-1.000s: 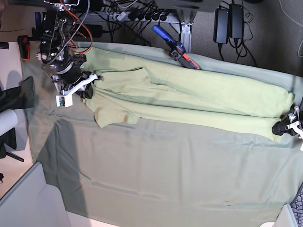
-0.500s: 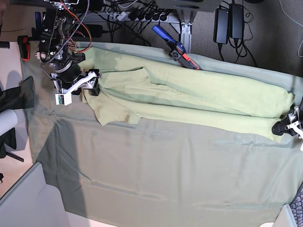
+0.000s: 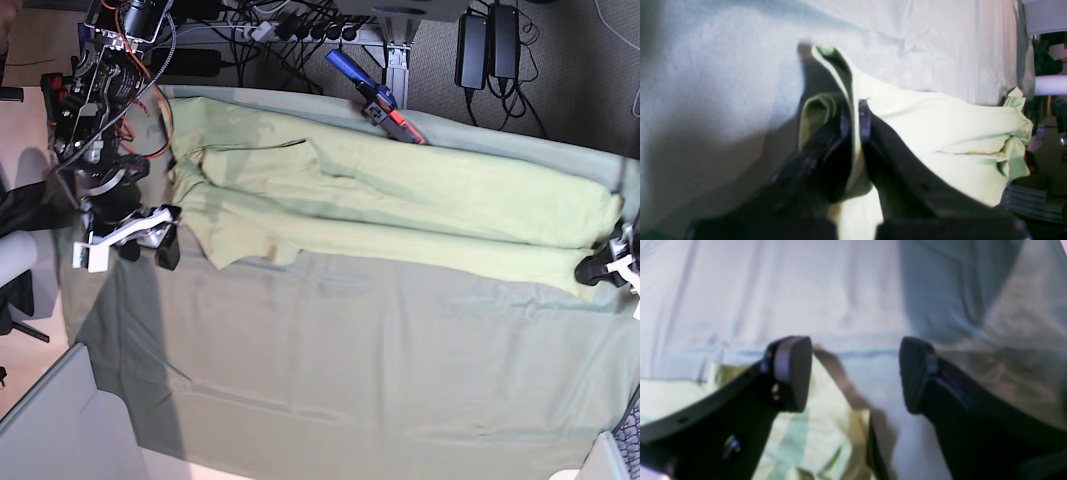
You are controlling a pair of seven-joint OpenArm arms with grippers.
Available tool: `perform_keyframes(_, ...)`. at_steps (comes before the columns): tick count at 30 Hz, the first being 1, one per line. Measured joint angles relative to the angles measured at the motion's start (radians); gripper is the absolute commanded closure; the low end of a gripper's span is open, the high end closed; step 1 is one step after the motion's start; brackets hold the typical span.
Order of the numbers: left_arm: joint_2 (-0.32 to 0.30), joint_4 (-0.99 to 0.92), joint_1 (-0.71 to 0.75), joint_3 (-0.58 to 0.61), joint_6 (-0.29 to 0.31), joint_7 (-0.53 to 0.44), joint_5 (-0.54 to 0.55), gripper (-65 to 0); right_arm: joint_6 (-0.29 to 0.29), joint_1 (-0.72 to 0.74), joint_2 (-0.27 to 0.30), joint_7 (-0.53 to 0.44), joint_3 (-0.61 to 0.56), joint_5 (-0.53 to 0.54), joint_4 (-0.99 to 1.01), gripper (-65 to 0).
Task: Fold the T-shirt properly
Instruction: 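Lower the folded edge and release it with both grippers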
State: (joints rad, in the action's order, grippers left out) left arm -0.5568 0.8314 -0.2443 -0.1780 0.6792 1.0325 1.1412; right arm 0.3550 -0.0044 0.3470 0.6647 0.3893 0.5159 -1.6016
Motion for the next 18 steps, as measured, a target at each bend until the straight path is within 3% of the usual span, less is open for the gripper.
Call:
perform_keyframes(10, 0.014, 0.0, 0.0, -0.001, 0.0, 0.0, 0.0, 0.0, 0.001, 0.063, 0.0, -0.101, -0.232, -0.145, 0.221, -38.9)
perform_keyframes(12, 0.014, 0.0, 0.0, -0.001, 0.0, 0.0, 0.001, 0.0, 0.0, 0.066, 0.002, -0.108, -0.245, -0.146, 0.236, -25.4)
perform_keyframes(14, 0.014, 0.0, 0.0, -0.001, 0.0, 0.0, 0.001, 0.0, 0.0, 0.066, 0.002, -0.111, -0.245, -0.145, 0.242, -5.1)
perform_keyframes(15, 0.014, 0.0, 0.0, -0.001, 0.0, -0.001, 0.001, 0.0, 0.0, 0.065, 0.002, -0.116, -0.245, -0.142, 0.243, 0.0)
perform_keyframes(18, 0.014, 0.0, 0.0, -0.001, 0.0, -0.005, 0.001, 0.0, 0.001, 0.065, 0.002, -0.136, -0.246, -0.138, 0.243, 0.0)
